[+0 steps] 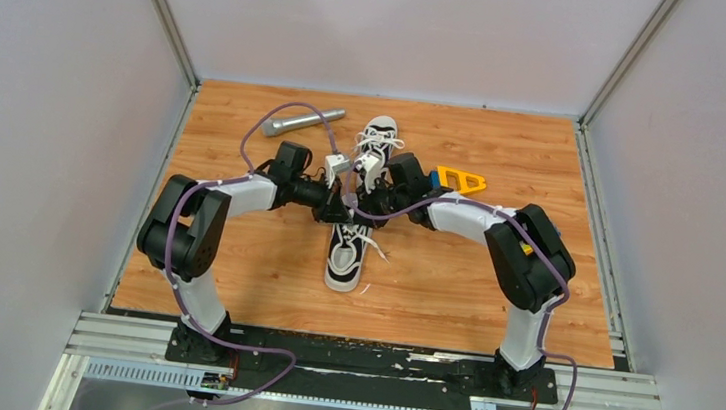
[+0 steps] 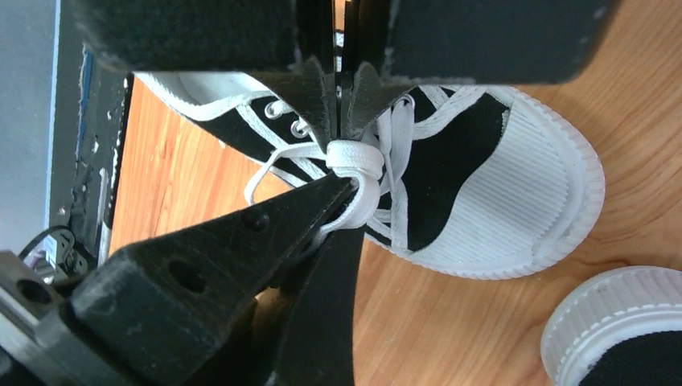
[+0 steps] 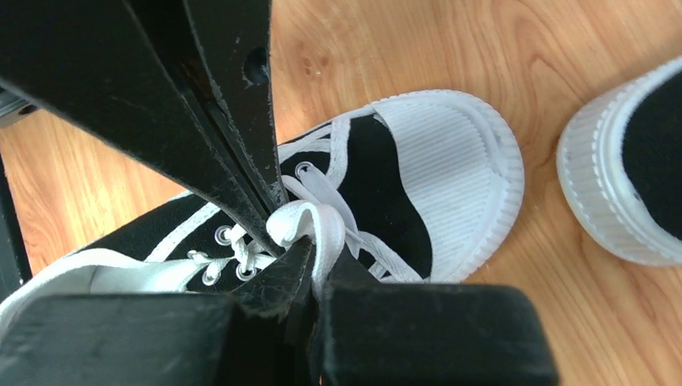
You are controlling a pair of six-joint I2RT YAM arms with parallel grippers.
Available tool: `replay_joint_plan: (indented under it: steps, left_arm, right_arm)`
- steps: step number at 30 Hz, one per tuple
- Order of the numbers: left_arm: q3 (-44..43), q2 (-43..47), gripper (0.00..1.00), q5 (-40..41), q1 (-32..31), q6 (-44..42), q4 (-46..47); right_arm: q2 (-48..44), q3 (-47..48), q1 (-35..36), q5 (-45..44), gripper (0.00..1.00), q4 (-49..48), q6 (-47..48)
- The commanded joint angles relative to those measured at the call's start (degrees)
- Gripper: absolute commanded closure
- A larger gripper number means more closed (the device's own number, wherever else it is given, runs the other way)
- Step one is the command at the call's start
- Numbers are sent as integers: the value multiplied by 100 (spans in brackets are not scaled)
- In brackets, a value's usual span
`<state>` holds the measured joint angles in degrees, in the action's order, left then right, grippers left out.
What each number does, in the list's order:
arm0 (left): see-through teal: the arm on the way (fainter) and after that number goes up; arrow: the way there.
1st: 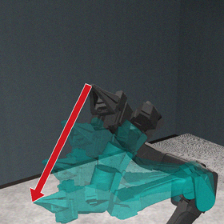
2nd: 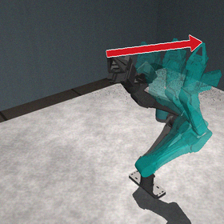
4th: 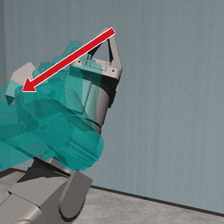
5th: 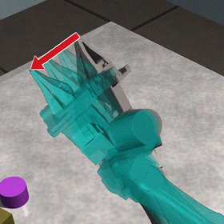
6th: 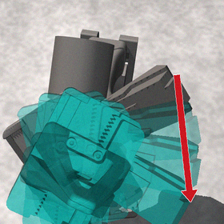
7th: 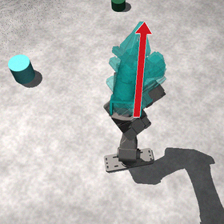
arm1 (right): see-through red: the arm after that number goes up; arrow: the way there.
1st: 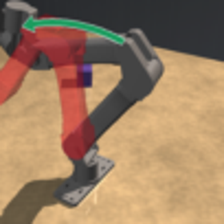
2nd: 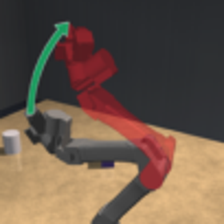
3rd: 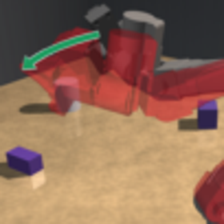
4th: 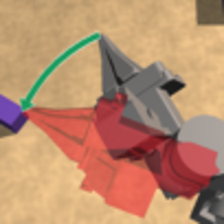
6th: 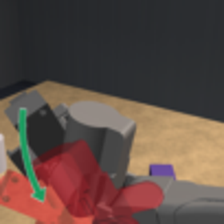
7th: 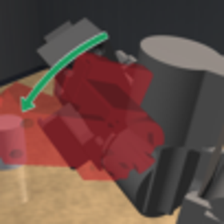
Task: Tie the shoes
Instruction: Cross the shoelace with the shoelace.
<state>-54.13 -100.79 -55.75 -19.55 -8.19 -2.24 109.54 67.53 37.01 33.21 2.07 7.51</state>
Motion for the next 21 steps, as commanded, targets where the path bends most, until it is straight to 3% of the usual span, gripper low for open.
replay_joint_plan:
  steps: [1, 6, 21]
  left_arm:
    - [51, 323, 100, 663, -127, 350, 555]
    - [140, 346, 100, 891, -194, 490, 682]
    - [241, 405, 100, 993, -269, 625, 891]
  right_arm:
    - [-548, -88, 163, -625, 100, -151, -584]
    - [-746, -169, 167, -542, 99, 224, -594]
    - [-795, -151, 158, -134, 73, 782, -484]
